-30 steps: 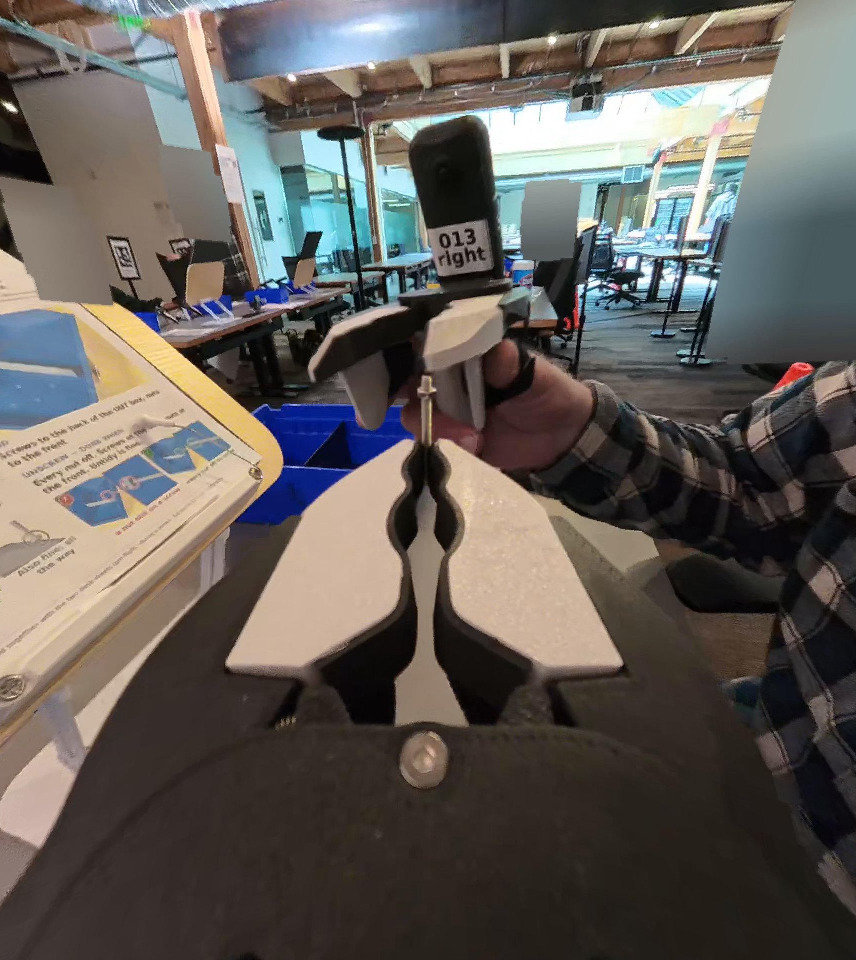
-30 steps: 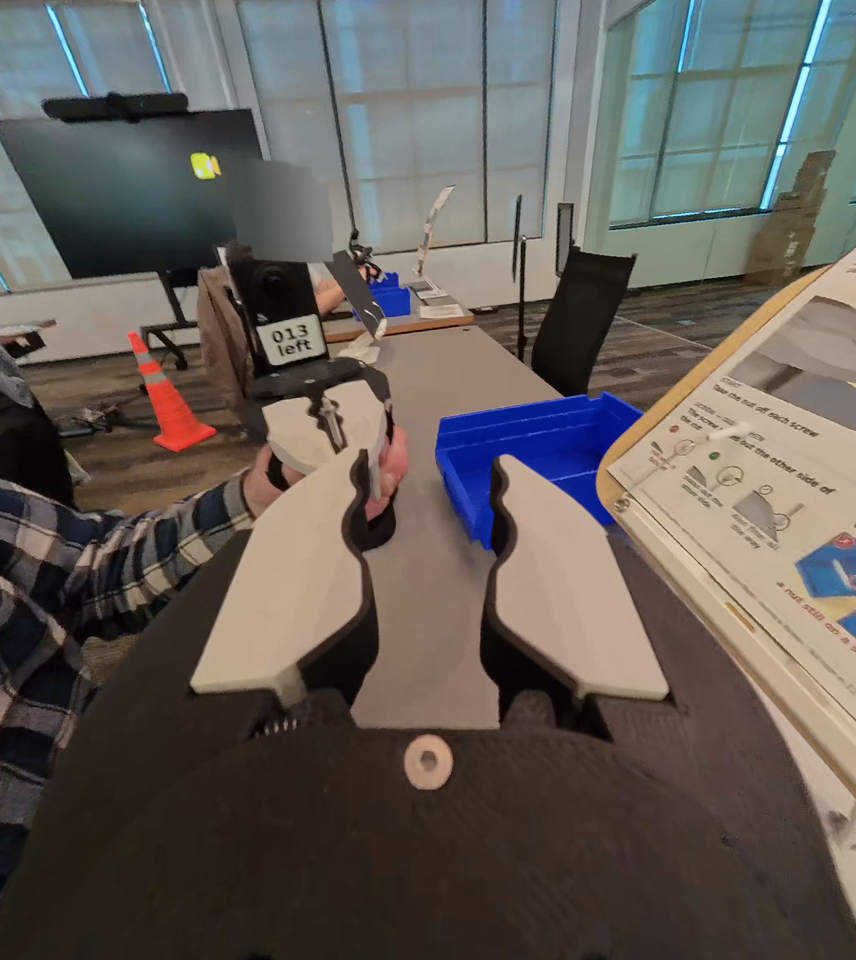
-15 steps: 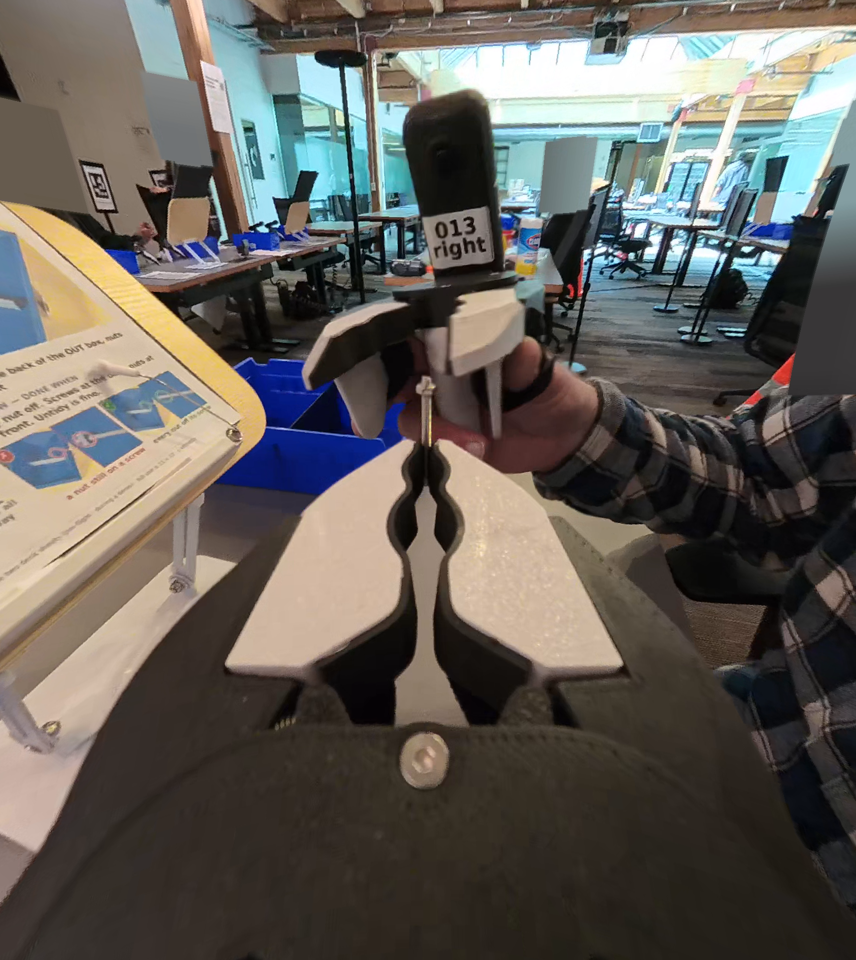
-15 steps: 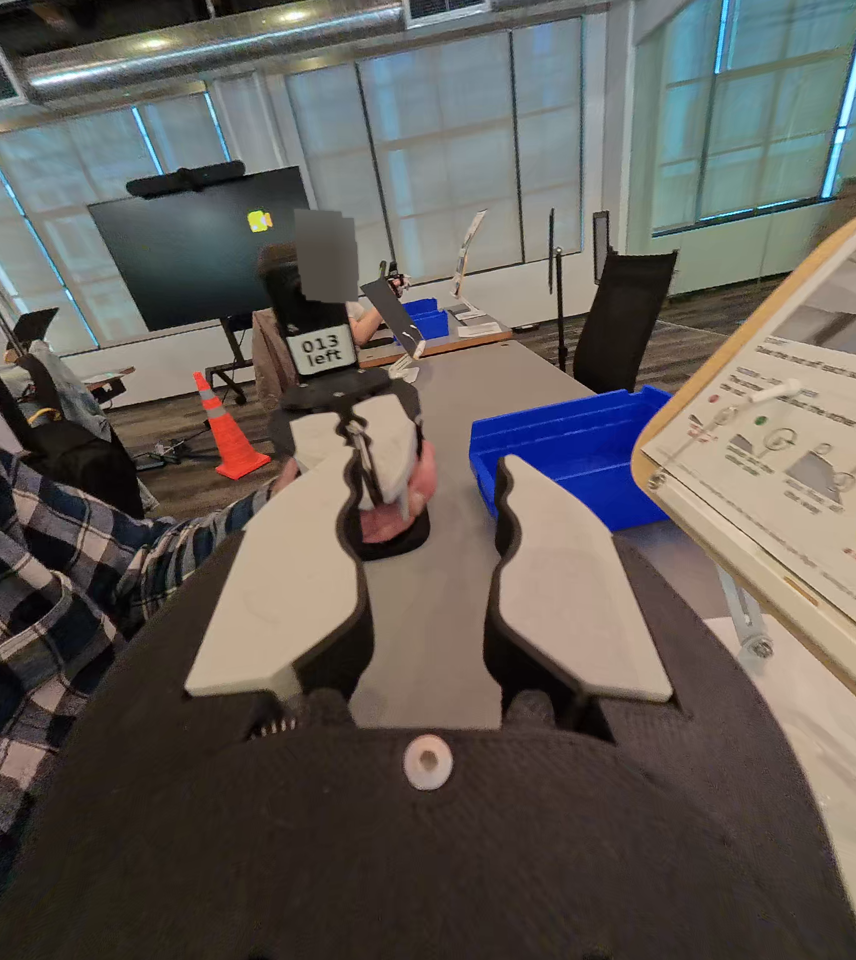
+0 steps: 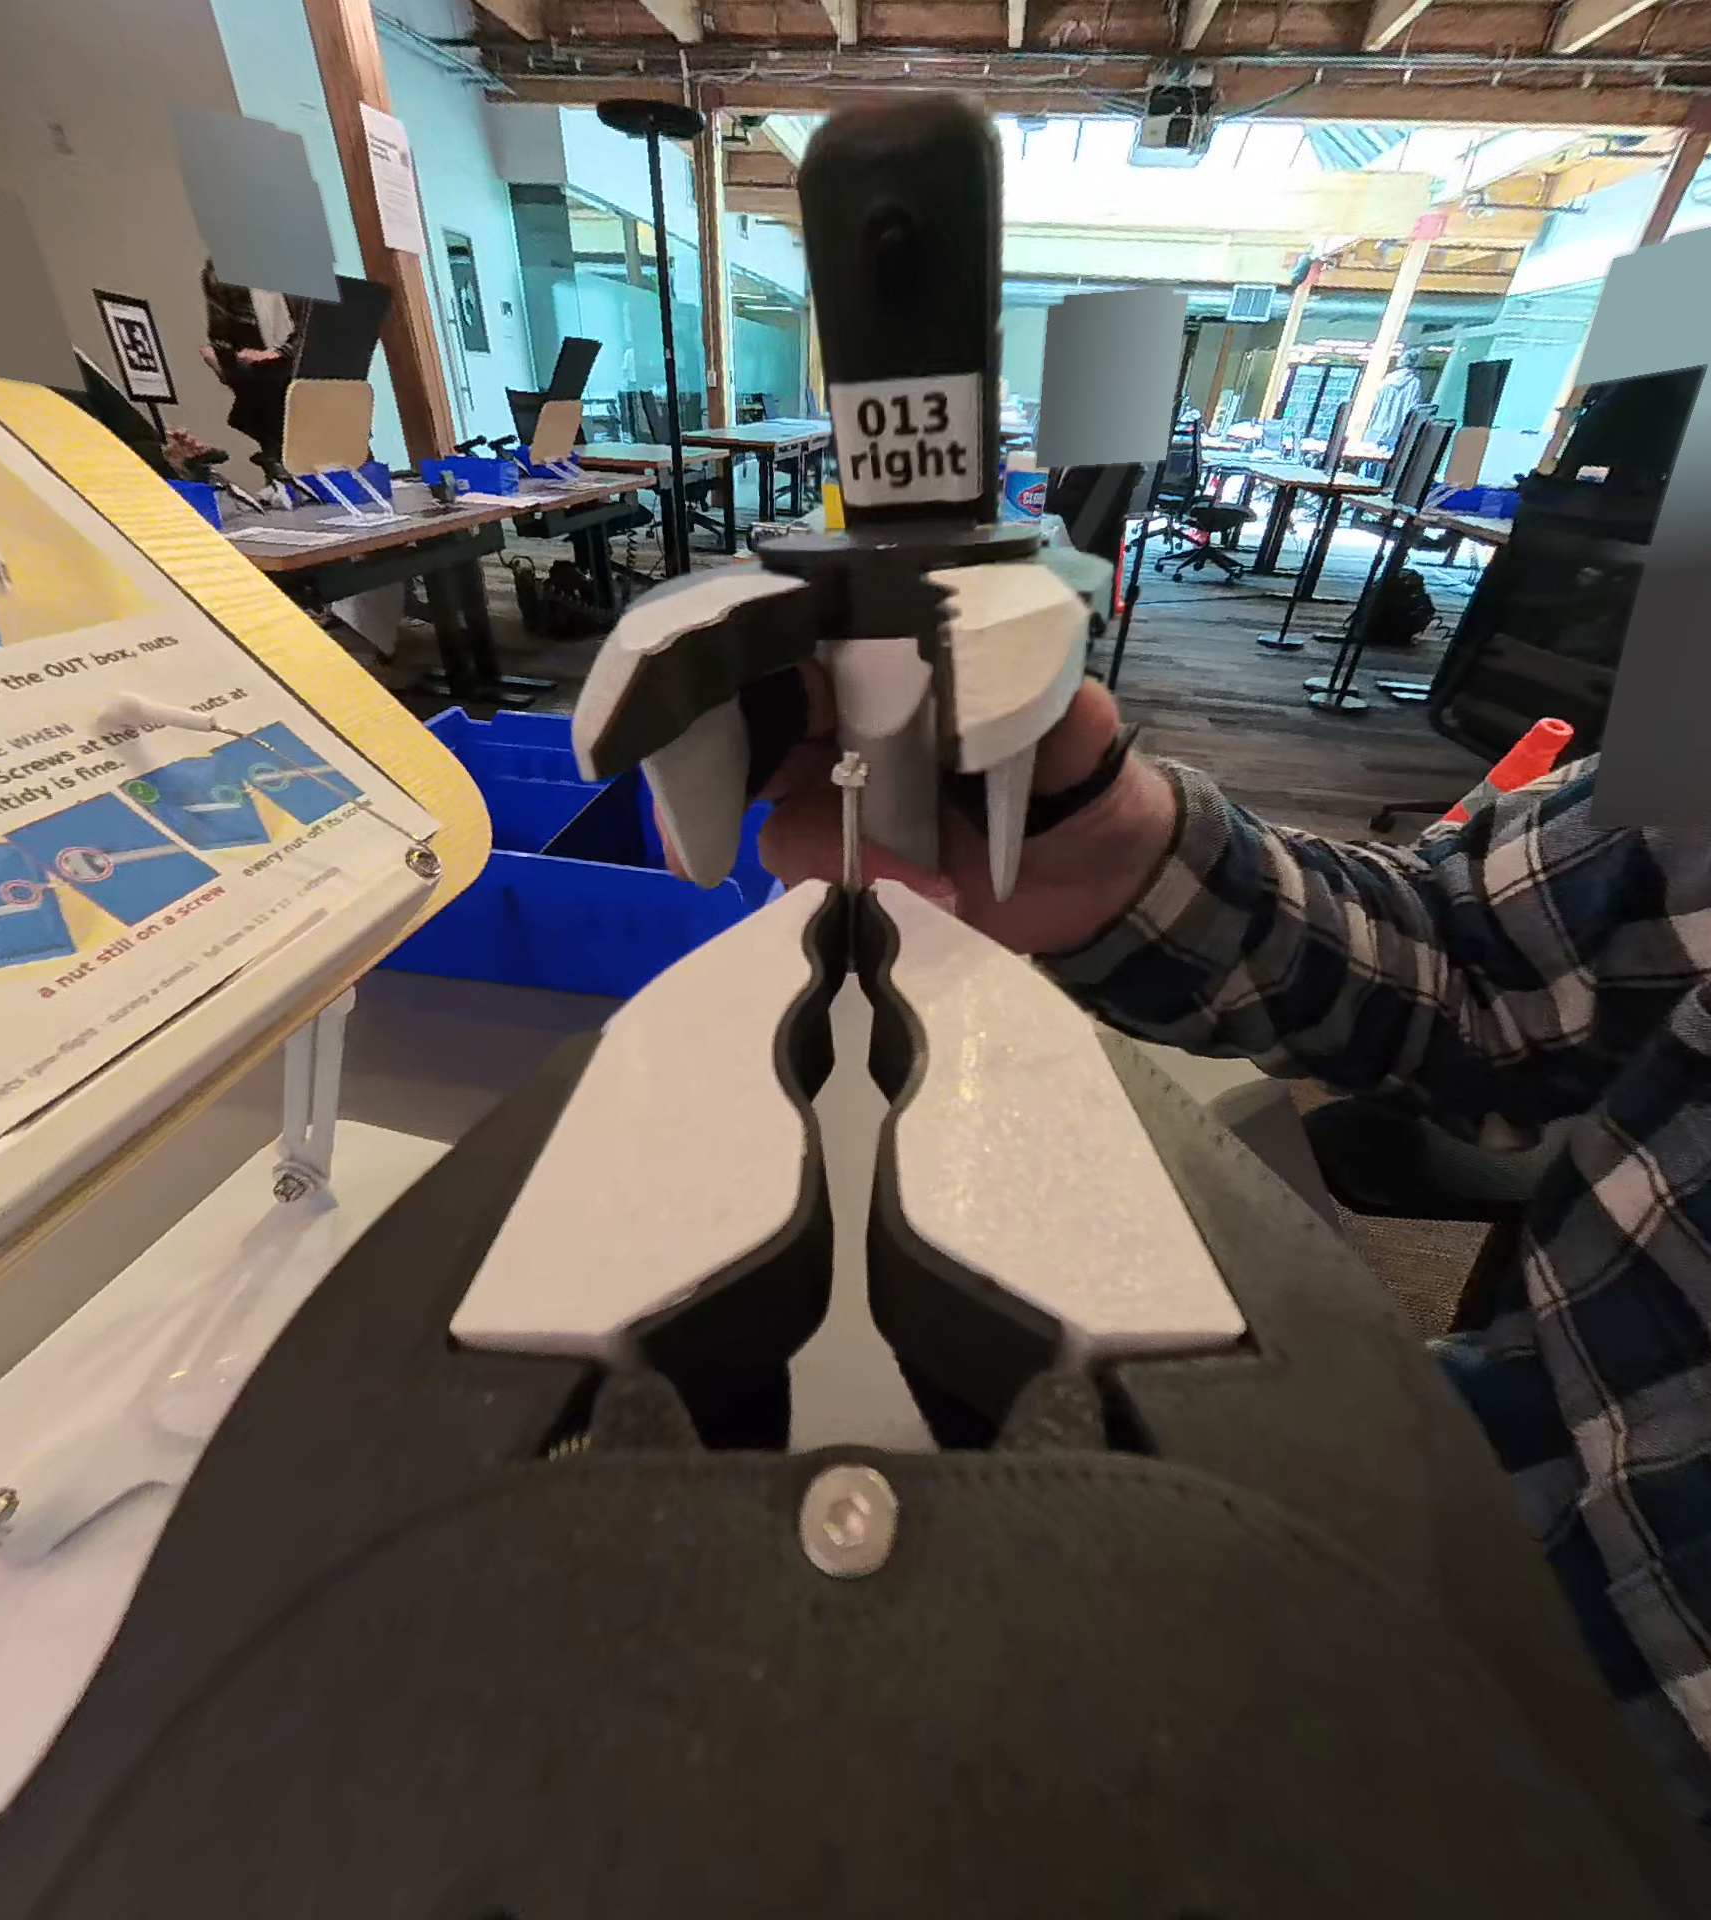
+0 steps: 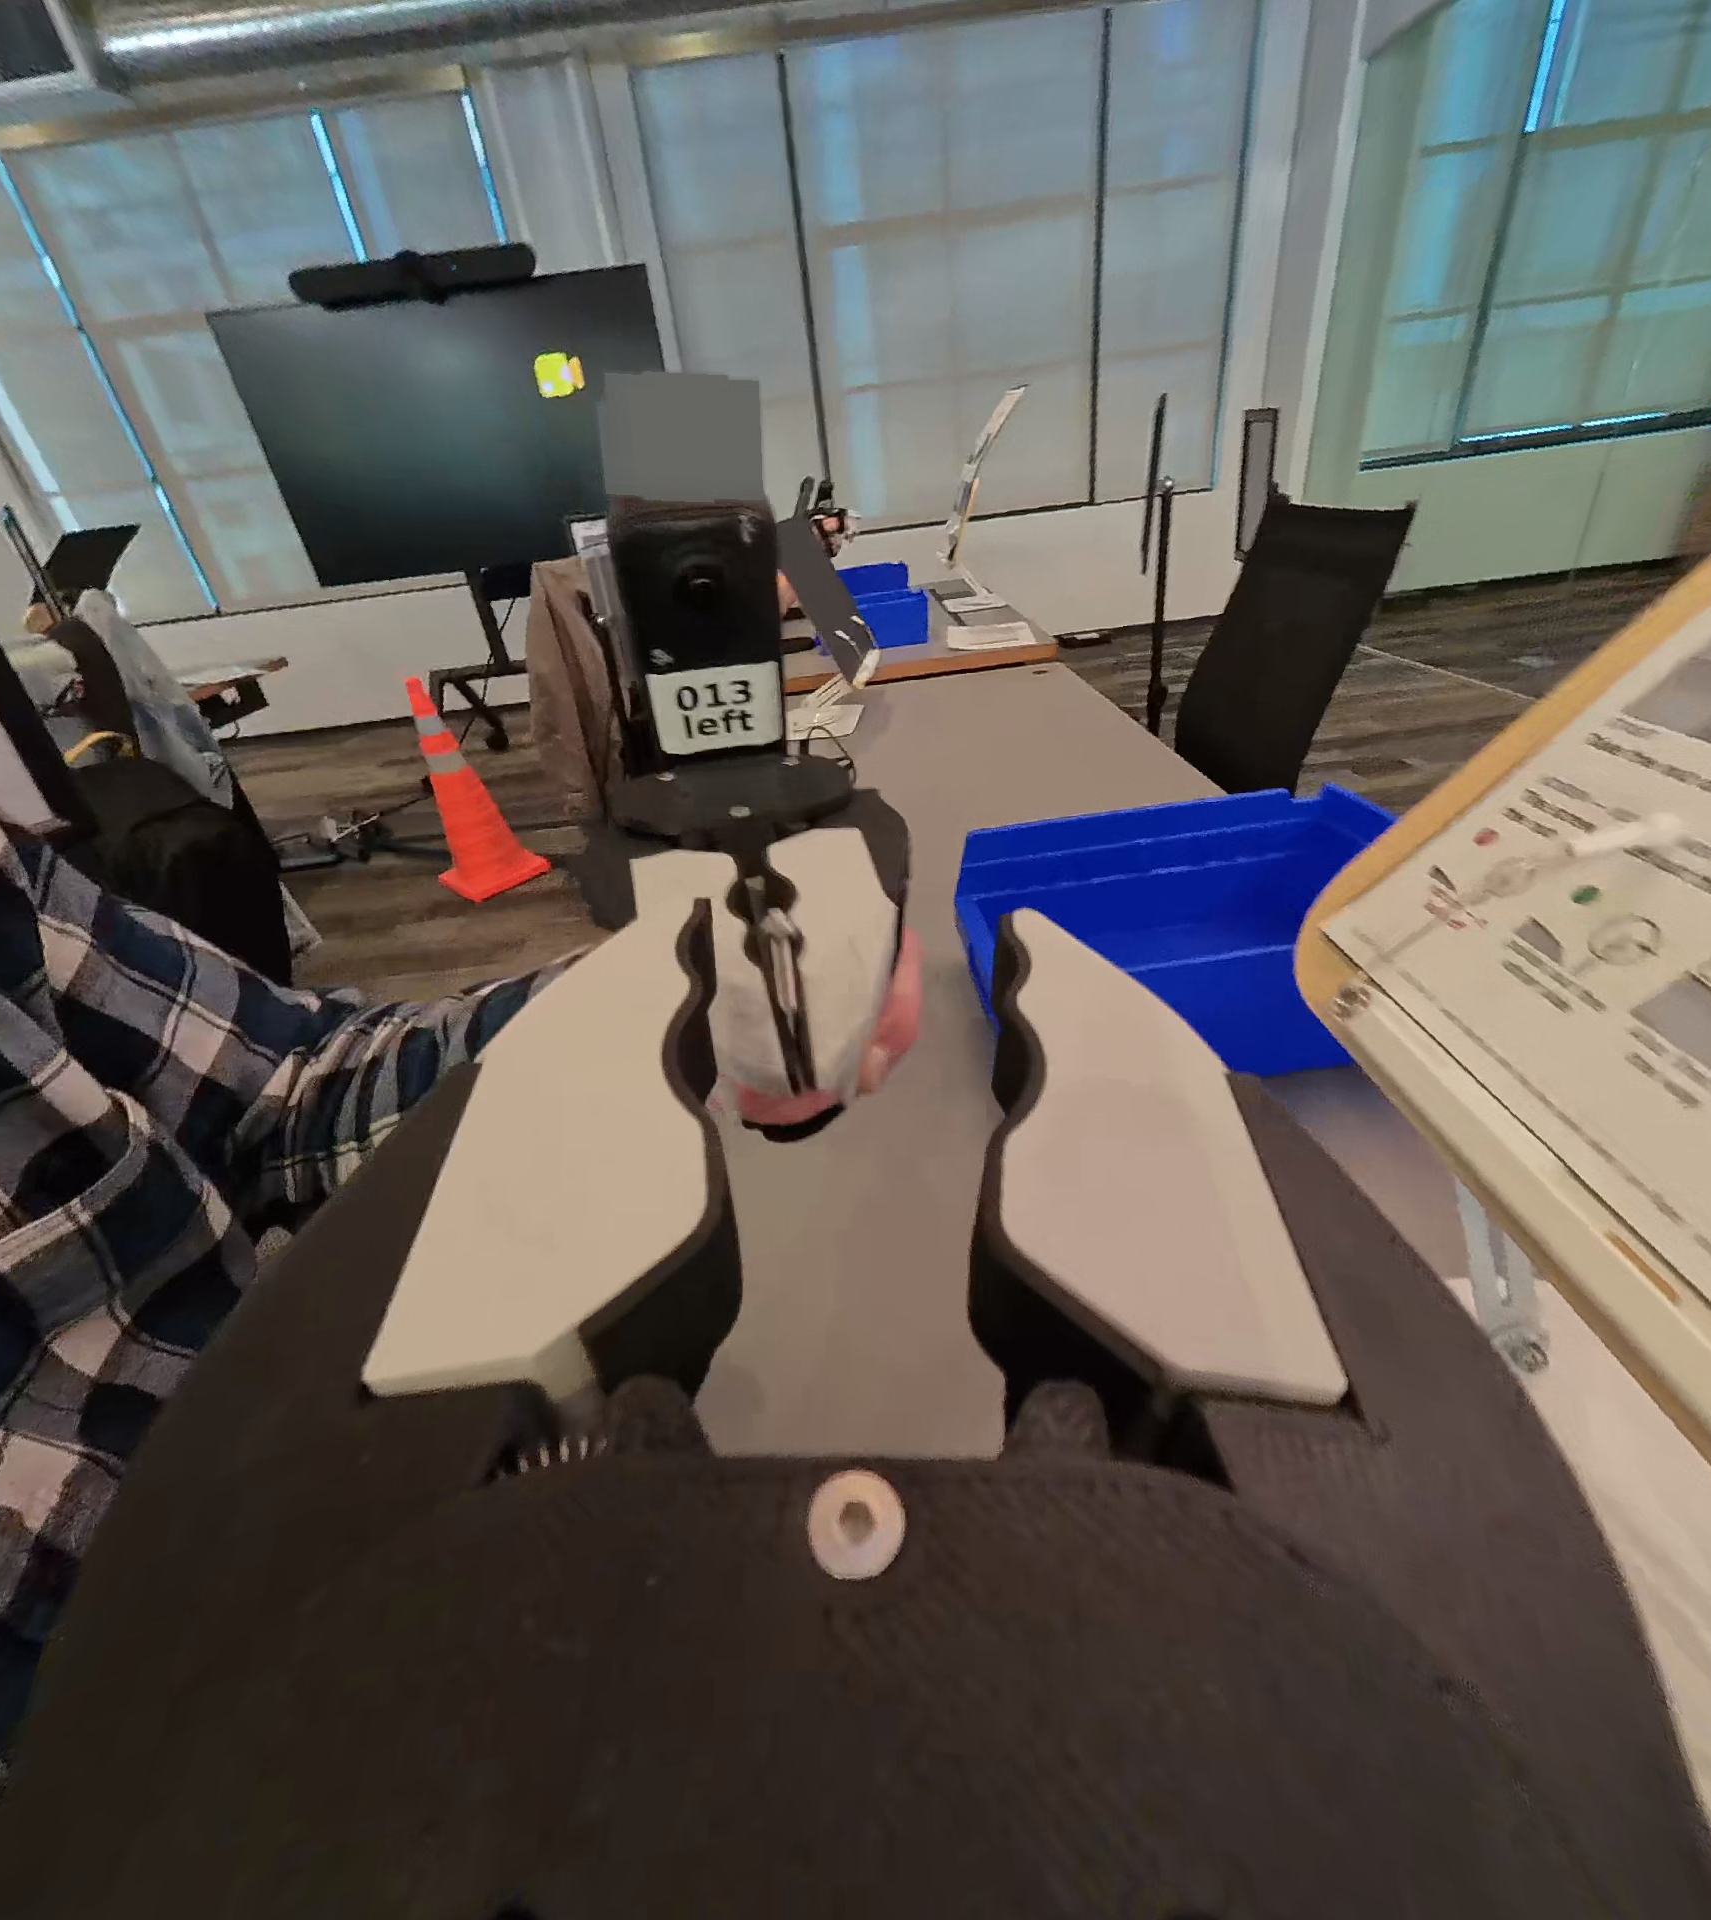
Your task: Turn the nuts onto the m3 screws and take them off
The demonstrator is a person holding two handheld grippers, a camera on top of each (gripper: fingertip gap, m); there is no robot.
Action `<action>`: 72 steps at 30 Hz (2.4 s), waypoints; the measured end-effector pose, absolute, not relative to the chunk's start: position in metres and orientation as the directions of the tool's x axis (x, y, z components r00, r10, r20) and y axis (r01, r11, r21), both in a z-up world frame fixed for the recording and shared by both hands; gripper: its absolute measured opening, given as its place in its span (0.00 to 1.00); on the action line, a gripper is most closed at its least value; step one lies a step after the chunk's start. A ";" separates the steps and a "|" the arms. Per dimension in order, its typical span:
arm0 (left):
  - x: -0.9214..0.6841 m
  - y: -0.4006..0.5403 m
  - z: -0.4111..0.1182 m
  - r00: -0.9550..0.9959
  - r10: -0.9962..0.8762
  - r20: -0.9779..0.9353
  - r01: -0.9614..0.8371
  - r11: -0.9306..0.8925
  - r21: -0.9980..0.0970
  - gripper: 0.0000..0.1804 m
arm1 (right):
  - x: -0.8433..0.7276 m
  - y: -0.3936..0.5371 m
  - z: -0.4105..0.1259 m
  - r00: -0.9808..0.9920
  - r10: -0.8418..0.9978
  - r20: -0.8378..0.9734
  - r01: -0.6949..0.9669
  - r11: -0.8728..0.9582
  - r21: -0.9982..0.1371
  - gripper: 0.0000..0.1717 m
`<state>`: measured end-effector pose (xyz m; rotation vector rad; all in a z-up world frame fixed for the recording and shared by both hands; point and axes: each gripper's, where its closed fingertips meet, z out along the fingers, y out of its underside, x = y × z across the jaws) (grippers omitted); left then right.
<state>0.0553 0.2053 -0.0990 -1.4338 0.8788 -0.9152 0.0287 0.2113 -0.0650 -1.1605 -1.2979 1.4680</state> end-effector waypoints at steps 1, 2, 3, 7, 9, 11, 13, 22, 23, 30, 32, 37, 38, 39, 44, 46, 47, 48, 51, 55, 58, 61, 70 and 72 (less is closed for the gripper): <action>0.057 0.205 -0.099 0.408 -0.912 0.045 -0.010 -0.054 -0.999 0.01 | 0.025 0.209 -0.064 -0.229 0.968 -0.106 -0.007 -0.111 -0.994 0.30; 0.058 0.204 -0.098 0.403 -0.914 0.044 -0.006 -0.051 -0.999 0.01 | 0.022 0.210 -0.065 -0.227 0.968 -0.104 -0.001 -0.107 -0.994 0.29; 0.059 0.203 -0.097 0.403 -0.914 0.044 -0.003 -0.050 -0.999 0.01 | 0.021 0.213 -0.066 -0.221 0.969 -0.107 0.004 -0.108 -0.994 0.29; 0.052 0.204 -0.094 0.408 -0.911 0.060 0.021 -0.057 -0.998 0.01 | 0.034 0.228 -0.067 -0.185 0.975 -0.127 -0.015 -0.132 -0.991 0.28; 0.051 0.204 -0.094 0.406 -0.911 0.069 0.030 -0.062 -0.998 0.01 | 0.042 0.232 -0.063 -0.159 0.983 -0.096 -0.036 -0.103 -0.994 0.27; 0.053 0.205 -0.095 0.400 -0.913 0.081 0.032 -0.075 -0.997 0.01 | 0.041 0.225 -0.057 -0.186 0.978 -0.092 -0.046 -0.102 -0.994 0.28; 0.056 0.205 -0.095 0.390 -0.917 0.089 0.036 -0.081 -0.996 0.01 | 0.032 0.217 -0.057 -0.214 0.973 -0.089 -0.026 -0.097 -0.995 0.29; 0.053 0.207 -0.091 0.387 -0.916 0.103 0.045 -0.093 -0.995 0.01 | 0.042 0.232 -0.058 -0.187 0.975 -0.115 -0.036 -0.124 -0.992 0.27; 0.054 0.208 -0.093 0.382 -0.918 0.111 0.042 -0.102 -0.994 0.01 | 0.041 0.229 -0.056 -0.195 0.975 -0.106 -0.038 -0.116 -0.993 0.28; 0.056 0.209 -0.088 0.372 -0.920 0.123 0.065 -0.106 -0.992 0.01 | 0.028 0.227 -0.062 -0.213 0.970 -0.115 0.004 -0.117 -0.993 0.29; 0.053 0.208 -0.086 0.357 -0.925 0.130 0.082 -0.107 -0.991 0.01 | 0.034 0.232 -0.062 -0.195 0.974 -0.115 -0.006 -0.118 -0.993 0.29; 0.055 0.209 -0.087 0.358 -0.926 0.123 0.067 -0.106 -0.992 0.01 | 0.033 0.225 -0.055 -0.216 0.972 -0.097 -0.022 -0.104 -0.994 0.28; 0.057 0.209 -0.088 0.356 -0.926 0.122 0.066 -0.106 -0.992 0.01 | 0.029 0.222 -0.054 -0.225 0.970 -0.094 -0.017 -0.101 -0.995 0.28; 0.058 0.208 -0.087 0.353 -0.928 0.123 0.068 -0.105 -0.992 0.01 | 0.027 0.221 -0.055 -0.230 0.968 -0.095 -0.009 -0.100 -0.995 0.28; 0.056 0.210 -0.085 0.359 -0.924 0.129 0.081 -0.106 -0.991 0.01 | 0.030 0.228 -0.057 -0.221 0.969 -0.112 -0.013 -0.118 -0.993 0.28; 0.055 0.209 -0.085 0.355 -0.926 0.128 0.082 -0.105 -0.991 0.01 | 0.035 0.231 -0.056 -0.210 0.971 -0.114 -0.025 -0.122 -0.992 0.26; 0.055 0.210 -0.086 0.359 -0.925 0.126 0.077 -0.105 -0.991 0.01 | 0.036 0.231 -0.054 -0.216 0.969 -0.118 -0.033 -0.128 -0.991 0.27; 0.056 0.210 -0.087 0.360 -0.925 0.124 0.071 -0.106 -0.992 0.01 | 0.037 0.229 -0.053 -0.221 0.968 -0.119 -0.038 -0.130 -0.991 0.27; 0.059 0.210 -0.087 0.357 -0.926 0.121 0.066 -0.105 -0.992 0.01 | 0.030 0.223 -0.054 -0.239 0.965 -0.107 -0.023 -0.115 -0.993 0.28; 0.059 0.210 -0.087 0.363 -0.924 0.123 0.070 -0.105 -0.992 0.01 | 0.027 0.224 -0.057 -0.241 0.964 -0.113 -0.007 -0.118 -0.993 0.27; 0.056 0.212 -0.088 0.383 -0.916 0.114 0.059 -0.099 -0.993 0.01 | 0.034 0.226 -0.056 -0.226 0.968 -0.111 -0.004 -0.115 -0.993 0.26; 0.052 0.218 -0.096 0.472 -0.881 0.037 -0.029 -0.057 -0.998 0.01 | 0.042 0.223 -0.054 -0.204 0.975 -0.093 0.047 -0.085 -0.995 0.24; 0.048 0.233 -0.110 0.643 -0.719 -0.264 -0.306 0.075 -0.949 0.01 | 0.040 0.221 -0.080 -0.031 0.999 -0.022 0.335 -0.011 -0.942 0.14; 0.048 0.234 -0.113 0.649 -0.695 -0.308 -0.355 0.081 -0.931 0.01 | 0.039 0.221 -0.084 -0.022 0.999 -0.034 0.353 -0.024 -0.935 0.13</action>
